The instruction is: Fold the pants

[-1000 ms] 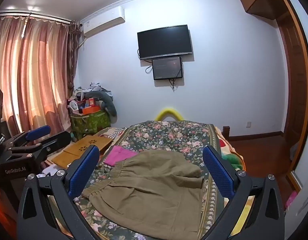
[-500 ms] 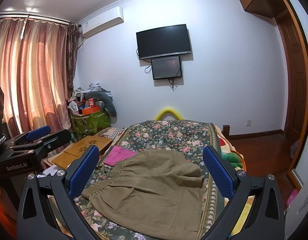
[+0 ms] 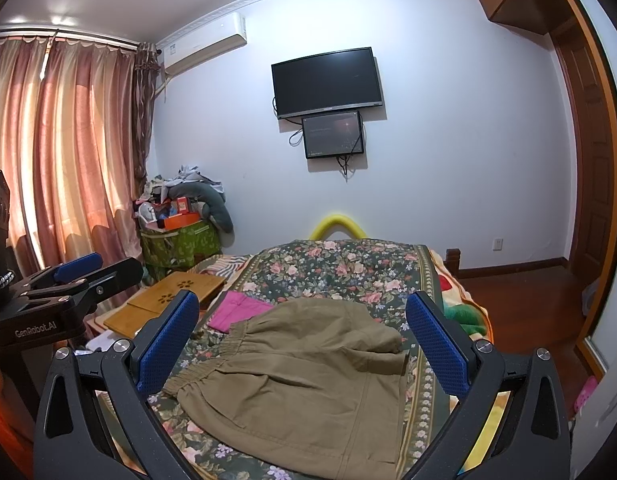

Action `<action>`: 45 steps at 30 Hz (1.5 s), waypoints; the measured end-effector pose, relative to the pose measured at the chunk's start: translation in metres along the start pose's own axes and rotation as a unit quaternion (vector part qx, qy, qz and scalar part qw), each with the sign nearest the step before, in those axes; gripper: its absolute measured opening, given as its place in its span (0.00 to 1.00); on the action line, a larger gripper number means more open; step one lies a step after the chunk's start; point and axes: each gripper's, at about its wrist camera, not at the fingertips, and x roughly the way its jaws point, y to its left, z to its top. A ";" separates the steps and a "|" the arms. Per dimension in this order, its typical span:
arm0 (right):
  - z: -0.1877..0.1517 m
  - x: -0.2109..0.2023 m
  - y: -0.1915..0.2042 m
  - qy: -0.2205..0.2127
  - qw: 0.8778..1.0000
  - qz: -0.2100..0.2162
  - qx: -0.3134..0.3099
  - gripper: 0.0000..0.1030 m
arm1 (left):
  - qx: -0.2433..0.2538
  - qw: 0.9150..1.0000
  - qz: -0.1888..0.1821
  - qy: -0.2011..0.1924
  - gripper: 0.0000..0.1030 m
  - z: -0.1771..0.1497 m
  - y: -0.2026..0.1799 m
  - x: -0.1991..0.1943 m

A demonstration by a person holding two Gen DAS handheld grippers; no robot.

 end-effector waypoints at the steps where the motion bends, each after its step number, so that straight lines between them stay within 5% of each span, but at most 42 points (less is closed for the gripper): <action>1: 0.000 0.000 0.000 0.000 1.000 0.000 0.000 1.00 | 0.000 1.000 0.000 0.000 1.00 0.000 0.000 0.000; 45: 0.002 0.006 -0.005 0.007 1.000 -0.007 0.002 1.00 | -0.004 1.000 0.003 0.004 1.00 -0.003 0.004 0.007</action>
